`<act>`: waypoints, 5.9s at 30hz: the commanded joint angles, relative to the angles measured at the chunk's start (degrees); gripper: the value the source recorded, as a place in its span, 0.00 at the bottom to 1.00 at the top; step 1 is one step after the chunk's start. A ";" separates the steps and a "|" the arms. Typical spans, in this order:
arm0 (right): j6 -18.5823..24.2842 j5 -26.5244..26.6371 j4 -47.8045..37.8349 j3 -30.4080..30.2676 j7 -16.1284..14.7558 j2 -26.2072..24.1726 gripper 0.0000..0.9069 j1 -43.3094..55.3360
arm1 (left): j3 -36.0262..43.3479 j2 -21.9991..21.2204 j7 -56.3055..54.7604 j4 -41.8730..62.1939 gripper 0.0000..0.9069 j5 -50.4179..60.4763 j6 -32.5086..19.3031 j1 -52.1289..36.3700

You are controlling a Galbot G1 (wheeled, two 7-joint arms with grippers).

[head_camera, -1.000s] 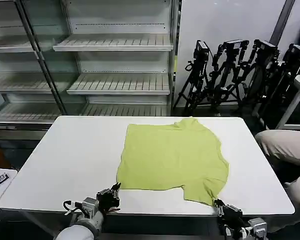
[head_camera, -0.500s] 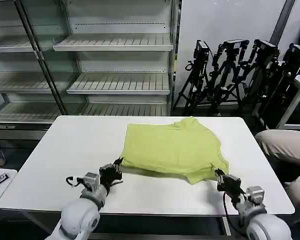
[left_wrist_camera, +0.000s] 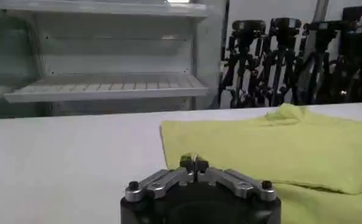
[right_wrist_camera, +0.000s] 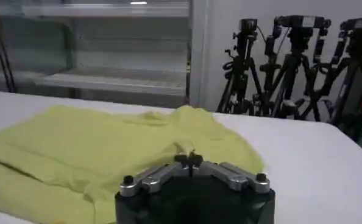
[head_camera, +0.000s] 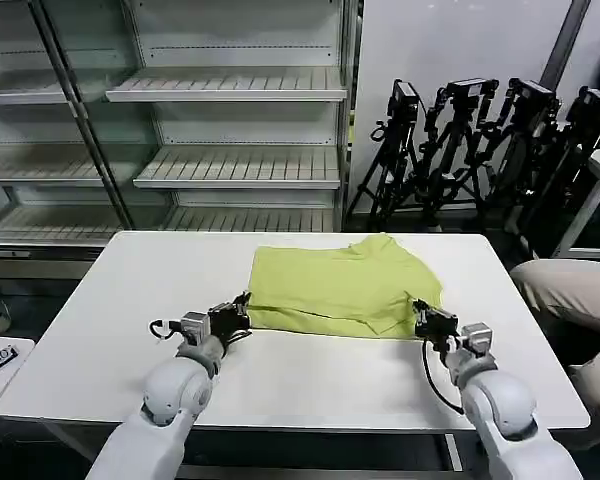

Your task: Fold and organize the clothes.

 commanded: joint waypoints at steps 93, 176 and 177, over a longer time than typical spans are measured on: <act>-4.64 -2.60 -31.74 -11.65 8.72 16.92 1.00 32.94 | -0.41 10.35 1.55 13.41 1.00 -4.85 1.40 -12.88; -6.49 9.90 7.07 -7.69 9.12 1.73 0.00 -0.26 | -13.84 10.88 7.42 -8.83 0.02 -4.40 0.51 12.50; -6.55 9.87 7.31 -7.63 9.24 1.71 0.00 -0.56 | -13.50 10.94 7.43 -9.12 0.02 -4.39 0.49 12.98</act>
